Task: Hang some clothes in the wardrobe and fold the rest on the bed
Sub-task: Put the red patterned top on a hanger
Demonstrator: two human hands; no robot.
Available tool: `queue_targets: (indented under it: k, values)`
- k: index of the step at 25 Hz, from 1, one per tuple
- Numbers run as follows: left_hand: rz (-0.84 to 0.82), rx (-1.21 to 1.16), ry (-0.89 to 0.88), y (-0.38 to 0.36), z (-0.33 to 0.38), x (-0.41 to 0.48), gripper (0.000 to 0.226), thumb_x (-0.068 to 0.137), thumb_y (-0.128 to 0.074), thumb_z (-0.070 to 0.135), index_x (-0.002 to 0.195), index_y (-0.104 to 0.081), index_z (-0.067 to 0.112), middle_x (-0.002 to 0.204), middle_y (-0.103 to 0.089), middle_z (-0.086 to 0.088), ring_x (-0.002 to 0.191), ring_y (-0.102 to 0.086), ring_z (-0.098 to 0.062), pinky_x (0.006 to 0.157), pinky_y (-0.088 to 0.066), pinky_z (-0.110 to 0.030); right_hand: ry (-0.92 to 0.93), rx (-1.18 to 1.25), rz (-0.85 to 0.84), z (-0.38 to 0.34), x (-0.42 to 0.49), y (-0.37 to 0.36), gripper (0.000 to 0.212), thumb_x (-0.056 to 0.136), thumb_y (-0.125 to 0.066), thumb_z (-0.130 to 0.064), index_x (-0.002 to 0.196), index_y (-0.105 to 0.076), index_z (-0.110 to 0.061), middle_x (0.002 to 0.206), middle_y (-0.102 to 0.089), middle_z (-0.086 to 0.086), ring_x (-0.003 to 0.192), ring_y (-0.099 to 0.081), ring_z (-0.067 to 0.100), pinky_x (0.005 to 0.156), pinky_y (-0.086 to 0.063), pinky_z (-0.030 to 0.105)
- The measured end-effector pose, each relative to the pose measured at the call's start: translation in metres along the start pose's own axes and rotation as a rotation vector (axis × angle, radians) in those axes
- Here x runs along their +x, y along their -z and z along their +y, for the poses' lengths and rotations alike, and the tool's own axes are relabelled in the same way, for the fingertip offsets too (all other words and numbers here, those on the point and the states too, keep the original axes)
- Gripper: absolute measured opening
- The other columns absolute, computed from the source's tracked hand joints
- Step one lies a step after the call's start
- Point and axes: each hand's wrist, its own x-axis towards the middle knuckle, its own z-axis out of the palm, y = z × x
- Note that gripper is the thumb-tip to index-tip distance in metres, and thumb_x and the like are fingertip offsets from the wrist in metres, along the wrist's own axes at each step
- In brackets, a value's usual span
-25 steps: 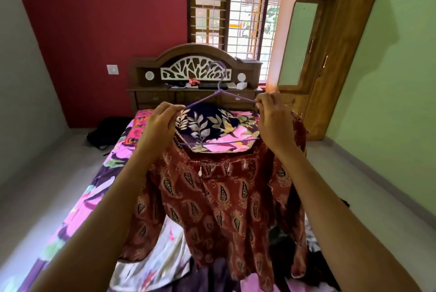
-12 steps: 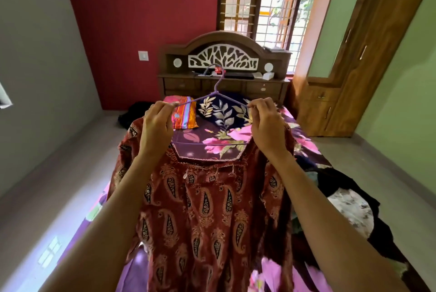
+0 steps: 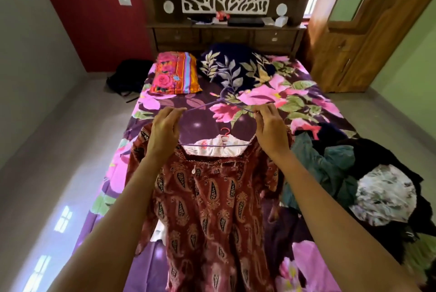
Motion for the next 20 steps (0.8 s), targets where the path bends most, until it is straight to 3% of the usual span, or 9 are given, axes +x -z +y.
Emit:
queue_targets:
  k: [3,12,20]
  values:
    - [-0.061,-0.042,0.026,-0.035,-0.033,0.015,0.026,0.087,-0.049,-0.006,0.106,-0.066,-0.007,0.092,-0.063,-0.020,0.083,-0.060,-0.034,0.072,-0.048,-0.040,-0.055,-0.028,-0.027,0.017,0.014,-0.030,0.021,0.094,-0.046,-0.008,0.102,-0.062,0.002,0.101,-0.058,0.021,0.077,-0.061,0.038,0.068,-0.054,0.050]
    - [-0.239,-0.100,0.191,-0.162,-0.110,0.045,0.022,0.090,-0.051,-0.003,0.106,-0.066,-0.005,0.090,-0.062,-0.018,0.083,-0.059,-0.033,0.073,-0.042,-0.032,-0.225,-0.098,-0.197,0.119,0.049,-0.128,0.014,0.095,-0.049,-0.004,0.099,-0.063,-0.001,0.096,-0.056,0.017,0.066,-0.057,0.037,0.063,-0.050,0.051]
    - [-0.473,-0.072,0.490,-0.274,-0.187,0.033,0.025,0.087,-0.052,-0.005,0.108,-0.066,-0.004,0.102,-0.064,-0.021,0.096,-0.060,-0.037,0.083,-0.040,-0.030,-0.404,-0.116,-0.490,0.211,0.047,-0.241,0.016,0.096,-0.048,-0.007,0.101,-0.061,-0.001,0.099,-0.055,0.017,0.076,-0.058,0.040,0.060,-0.041,0.037]
